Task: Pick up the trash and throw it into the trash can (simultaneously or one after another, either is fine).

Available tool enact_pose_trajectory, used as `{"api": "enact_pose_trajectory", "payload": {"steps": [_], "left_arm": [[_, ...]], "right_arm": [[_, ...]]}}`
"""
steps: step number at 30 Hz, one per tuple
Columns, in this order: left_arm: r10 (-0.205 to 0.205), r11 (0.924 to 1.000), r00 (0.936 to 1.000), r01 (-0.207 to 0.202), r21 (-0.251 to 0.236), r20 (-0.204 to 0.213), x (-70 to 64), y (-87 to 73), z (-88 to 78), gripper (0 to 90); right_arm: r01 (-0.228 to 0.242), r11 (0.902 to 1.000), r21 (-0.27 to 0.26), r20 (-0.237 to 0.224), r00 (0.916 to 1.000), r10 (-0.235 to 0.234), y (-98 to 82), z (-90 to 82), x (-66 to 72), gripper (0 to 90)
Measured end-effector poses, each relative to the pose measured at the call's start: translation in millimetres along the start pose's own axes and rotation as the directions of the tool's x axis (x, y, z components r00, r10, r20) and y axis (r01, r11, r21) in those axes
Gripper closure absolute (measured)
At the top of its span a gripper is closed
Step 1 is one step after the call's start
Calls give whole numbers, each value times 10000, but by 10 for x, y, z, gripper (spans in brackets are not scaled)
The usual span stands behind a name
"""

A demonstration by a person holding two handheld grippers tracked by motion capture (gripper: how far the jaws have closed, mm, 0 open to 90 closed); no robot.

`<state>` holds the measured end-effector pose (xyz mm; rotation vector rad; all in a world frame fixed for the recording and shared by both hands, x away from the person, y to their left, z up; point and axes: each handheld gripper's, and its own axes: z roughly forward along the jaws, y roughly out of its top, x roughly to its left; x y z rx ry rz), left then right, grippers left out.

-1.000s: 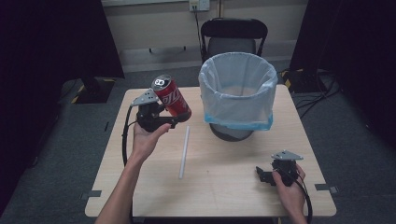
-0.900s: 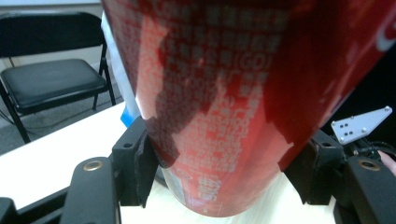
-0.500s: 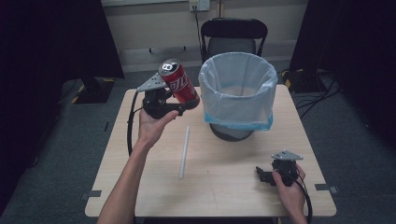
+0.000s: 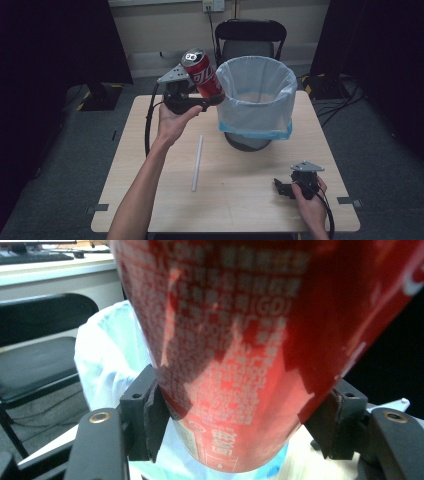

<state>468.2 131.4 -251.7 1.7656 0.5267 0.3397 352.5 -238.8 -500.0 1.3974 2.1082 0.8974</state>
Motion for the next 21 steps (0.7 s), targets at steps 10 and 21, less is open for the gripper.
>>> {"api": "enact_pose_trajectory", "payload": {"steps": [10,21], "left_arm": [[100,9999,9999,-99,-138,46,49,148,160,341],[49,9996,9998,-45,-270,179,78,310,354,342]], "right_arm": [[-1,10000,-3,-4,10000,1,0,0,0,88],[0,10000,-2,0,10000,0,0,0,0,88]]}}
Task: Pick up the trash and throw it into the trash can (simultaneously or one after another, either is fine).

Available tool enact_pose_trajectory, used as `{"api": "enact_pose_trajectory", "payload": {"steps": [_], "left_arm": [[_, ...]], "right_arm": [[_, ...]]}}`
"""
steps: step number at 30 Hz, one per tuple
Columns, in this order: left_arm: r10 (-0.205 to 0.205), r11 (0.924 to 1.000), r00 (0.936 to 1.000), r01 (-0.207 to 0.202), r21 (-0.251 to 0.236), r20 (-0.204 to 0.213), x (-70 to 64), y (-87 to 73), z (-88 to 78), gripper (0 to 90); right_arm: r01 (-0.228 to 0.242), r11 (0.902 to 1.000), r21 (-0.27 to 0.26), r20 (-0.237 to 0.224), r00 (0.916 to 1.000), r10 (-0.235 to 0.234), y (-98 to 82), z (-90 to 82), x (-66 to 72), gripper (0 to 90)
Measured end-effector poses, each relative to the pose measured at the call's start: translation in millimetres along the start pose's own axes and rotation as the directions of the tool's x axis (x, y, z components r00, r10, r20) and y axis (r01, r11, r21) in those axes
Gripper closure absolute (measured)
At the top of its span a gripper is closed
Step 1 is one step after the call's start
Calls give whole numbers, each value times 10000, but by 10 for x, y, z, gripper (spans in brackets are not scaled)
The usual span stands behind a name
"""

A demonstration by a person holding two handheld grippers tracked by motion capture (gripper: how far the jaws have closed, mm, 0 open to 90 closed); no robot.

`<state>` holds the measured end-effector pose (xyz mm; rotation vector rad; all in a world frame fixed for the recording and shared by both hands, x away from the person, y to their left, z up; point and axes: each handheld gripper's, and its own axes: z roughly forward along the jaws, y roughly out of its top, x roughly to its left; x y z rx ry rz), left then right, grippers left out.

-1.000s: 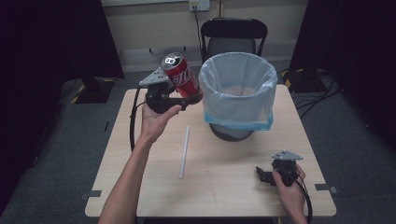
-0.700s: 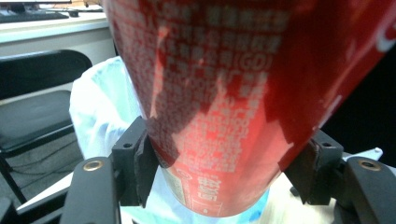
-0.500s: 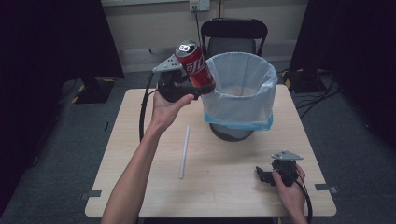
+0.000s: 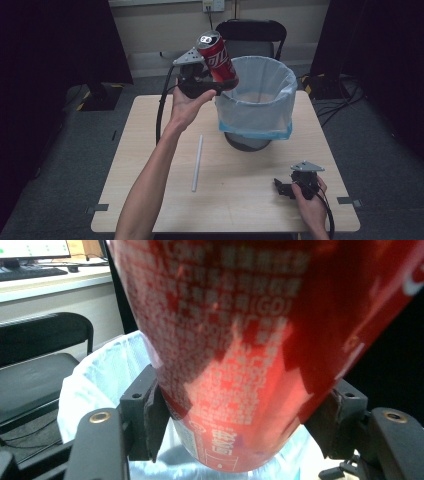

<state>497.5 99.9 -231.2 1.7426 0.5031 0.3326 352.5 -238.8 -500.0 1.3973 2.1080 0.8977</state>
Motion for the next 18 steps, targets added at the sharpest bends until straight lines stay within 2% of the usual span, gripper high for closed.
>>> {"api": "enact_pose_trajectory", "payload": {"steps": [9,12,16,18], "left_arm": [[94,9999,9996,-97,131,262,-22,88,220,341],[26,9997,9994,-35,240,355,-8,87,304,340],[-24,9980,9991,-3,629,430,41,50,392,338],[-106,9982,9988,77,593,488,56,32,406,337]], "right_arm": [[2,10000,-1,0,10000,-2,0,0,0,88],[1,10000,-1,-1,10000,-1,0,0,0,88],[9,10000,-5,-2,10000,-9,0,0,0,88],[9,10000,-6,-5,10000,-9,0,0,0,88]]}}
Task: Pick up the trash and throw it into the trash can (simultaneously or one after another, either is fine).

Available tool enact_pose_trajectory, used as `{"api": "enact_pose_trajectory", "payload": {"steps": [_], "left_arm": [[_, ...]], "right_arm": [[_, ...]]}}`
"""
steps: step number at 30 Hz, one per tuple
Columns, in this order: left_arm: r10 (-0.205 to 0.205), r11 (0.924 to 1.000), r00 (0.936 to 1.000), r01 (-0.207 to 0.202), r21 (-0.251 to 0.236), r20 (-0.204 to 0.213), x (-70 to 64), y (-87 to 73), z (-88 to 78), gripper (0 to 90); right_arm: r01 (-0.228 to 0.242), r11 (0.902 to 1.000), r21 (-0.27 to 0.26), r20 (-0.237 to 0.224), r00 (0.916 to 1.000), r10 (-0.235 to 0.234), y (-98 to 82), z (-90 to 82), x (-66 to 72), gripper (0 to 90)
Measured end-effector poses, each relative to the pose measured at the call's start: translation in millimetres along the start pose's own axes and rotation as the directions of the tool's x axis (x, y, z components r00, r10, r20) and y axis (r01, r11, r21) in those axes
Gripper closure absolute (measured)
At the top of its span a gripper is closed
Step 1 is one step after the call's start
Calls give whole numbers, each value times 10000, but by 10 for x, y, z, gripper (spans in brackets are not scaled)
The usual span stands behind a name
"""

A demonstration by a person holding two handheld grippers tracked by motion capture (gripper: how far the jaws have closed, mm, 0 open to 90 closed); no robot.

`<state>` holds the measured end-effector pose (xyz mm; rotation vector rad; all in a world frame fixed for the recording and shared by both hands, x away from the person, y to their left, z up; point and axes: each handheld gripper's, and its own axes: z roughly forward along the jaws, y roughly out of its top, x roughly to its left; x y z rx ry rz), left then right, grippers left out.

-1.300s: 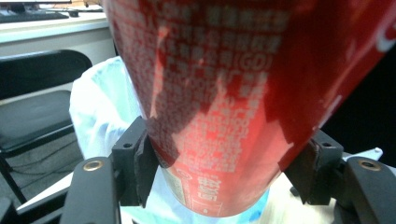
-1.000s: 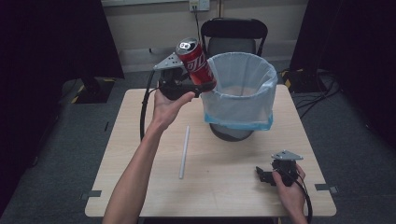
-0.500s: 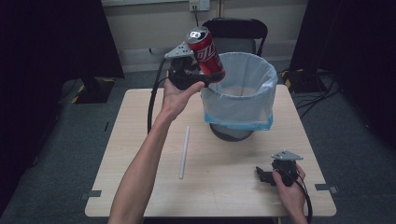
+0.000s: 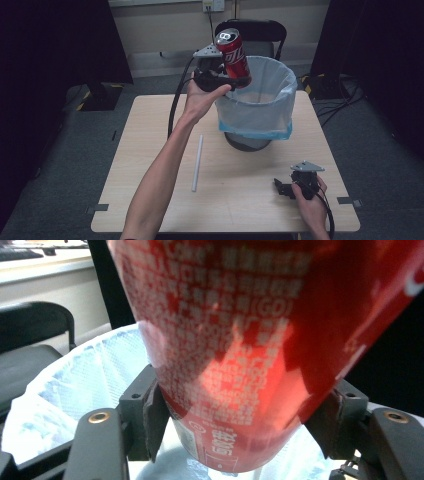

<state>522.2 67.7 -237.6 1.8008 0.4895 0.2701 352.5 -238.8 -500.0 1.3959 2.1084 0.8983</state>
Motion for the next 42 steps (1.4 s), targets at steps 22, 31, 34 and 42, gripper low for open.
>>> {"api": "enact_pose_trajectory", "payload": {"steps": [22,31,34,42], "left_arm": [[-189,9998,9971,189,-12,-733,59,-8,-124,171],[-224,9997,9944,225,-6,-1033,72,-108,-433,207],[-374,9992,9934,357,-183,-1087,80,-163,-548,214],[-641,9979,9907,648,18,-1200,22,-399,-855,250]], "right_arm": [[3,10000,2,-4,10000,-3,0,0,0,88],[1,10000,3,-4,10000,-1,0,0,0,88],[1,10000,3,-4,10000,-1,0,0,0,88],[-3,10000,3,-3,10000,3,0,0,0,88]]}}
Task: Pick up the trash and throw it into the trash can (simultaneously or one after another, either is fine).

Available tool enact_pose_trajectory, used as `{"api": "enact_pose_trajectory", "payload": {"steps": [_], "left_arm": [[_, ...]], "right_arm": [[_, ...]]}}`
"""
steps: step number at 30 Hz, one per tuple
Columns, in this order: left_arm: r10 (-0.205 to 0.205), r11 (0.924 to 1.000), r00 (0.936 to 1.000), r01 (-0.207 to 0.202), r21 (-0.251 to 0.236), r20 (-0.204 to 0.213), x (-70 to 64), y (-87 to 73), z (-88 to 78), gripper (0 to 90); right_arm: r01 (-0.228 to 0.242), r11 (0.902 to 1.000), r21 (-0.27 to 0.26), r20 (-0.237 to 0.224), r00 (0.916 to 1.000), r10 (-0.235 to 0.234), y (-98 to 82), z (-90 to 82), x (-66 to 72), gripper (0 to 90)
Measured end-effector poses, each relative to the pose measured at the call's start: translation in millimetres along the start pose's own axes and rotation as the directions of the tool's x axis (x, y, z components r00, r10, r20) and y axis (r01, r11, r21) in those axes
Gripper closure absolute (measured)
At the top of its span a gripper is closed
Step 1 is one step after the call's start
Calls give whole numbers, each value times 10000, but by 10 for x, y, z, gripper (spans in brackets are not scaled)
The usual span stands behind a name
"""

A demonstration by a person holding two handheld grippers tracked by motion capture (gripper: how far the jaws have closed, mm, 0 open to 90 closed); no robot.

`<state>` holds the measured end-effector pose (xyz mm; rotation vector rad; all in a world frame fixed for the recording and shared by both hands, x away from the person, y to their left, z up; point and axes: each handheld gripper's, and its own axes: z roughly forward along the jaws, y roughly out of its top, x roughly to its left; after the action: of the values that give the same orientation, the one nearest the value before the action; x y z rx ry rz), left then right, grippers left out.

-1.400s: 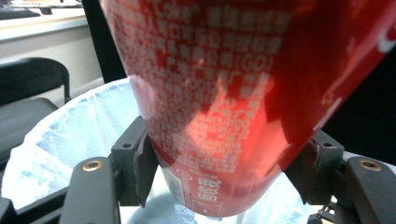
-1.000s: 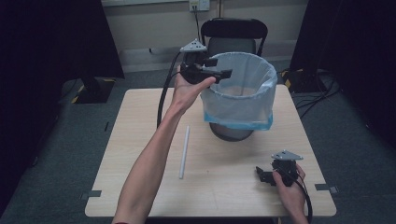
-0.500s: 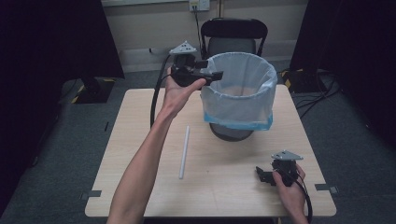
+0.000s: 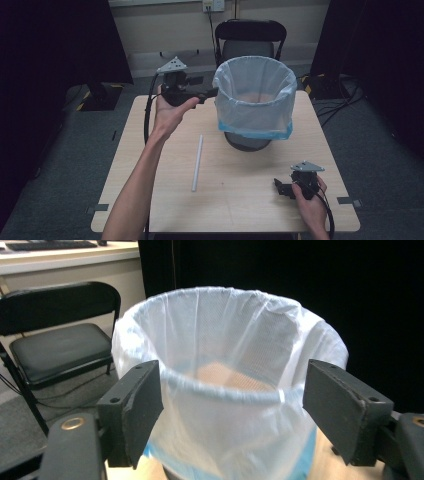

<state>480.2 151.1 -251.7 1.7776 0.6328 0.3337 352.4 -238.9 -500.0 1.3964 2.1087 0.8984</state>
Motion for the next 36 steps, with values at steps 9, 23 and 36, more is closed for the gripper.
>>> {"api": "enact_pose_trajectory", "payload": {"steps": [9,23,36], "left_arm": [[112,9998,9975,-100,174,-700,25,-204,-310,272],[-230,9965,9931,321,778,-1153,-27,-761,-607,270],[-594,9783,9901,831,1899,-1273,-214,-1443,-636,300]], "right_arm": [[1,10000,0,-1,10000,-1,0,0,0,88],[3,10000,-2,0,10000,-3,0,0,0,88],[3,10000,-3,-1,10000,-3,0,0,0,88]]}}
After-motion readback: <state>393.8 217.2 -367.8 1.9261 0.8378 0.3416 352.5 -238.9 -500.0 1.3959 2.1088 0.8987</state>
